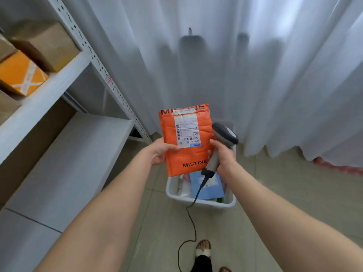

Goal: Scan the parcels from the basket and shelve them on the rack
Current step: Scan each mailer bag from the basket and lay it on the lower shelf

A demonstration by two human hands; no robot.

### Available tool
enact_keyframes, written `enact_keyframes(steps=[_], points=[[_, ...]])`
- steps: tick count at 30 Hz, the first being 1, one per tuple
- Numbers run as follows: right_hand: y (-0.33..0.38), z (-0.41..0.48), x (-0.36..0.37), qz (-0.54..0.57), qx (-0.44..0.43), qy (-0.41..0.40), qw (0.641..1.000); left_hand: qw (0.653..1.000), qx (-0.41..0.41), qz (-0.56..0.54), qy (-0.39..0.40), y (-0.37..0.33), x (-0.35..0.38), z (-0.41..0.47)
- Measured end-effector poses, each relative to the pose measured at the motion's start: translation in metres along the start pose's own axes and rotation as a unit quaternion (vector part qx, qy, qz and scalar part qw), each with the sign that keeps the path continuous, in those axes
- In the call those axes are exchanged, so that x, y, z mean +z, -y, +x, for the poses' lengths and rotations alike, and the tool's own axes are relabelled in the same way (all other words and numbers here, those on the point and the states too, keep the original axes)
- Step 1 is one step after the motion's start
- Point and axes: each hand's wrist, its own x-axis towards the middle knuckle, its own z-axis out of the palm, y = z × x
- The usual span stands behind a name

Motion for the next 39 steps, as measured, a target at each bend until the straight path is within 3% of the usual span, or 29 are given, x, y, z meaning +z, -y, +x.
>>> enact_keyframes(steps=[5,10,33,39], points=[[0.006,-0.047,-0.006,-0.118,-0.051,0.051,0.99,0.973,0.08,-0.041,-0.212,0.015,0.018,-0.031],[0.001,-0.087,-0.011,-0.231,-0.041,0.138,0.962,0.944,0.112,-0.061,-0.305,0.024,0.019,-0.05],[0.0,-0.131,0.001,-0.307,-0.051,0.166,0.936,0.927,0.115,-0.114,-0.338,0.035,-0.002,-0.086],[-0.024,-0.129,0.012,-0.263,-0.045,0.138,0.954,0.92,0.112,-0.132,-0.352,0.057,-0.026,-0.109]])
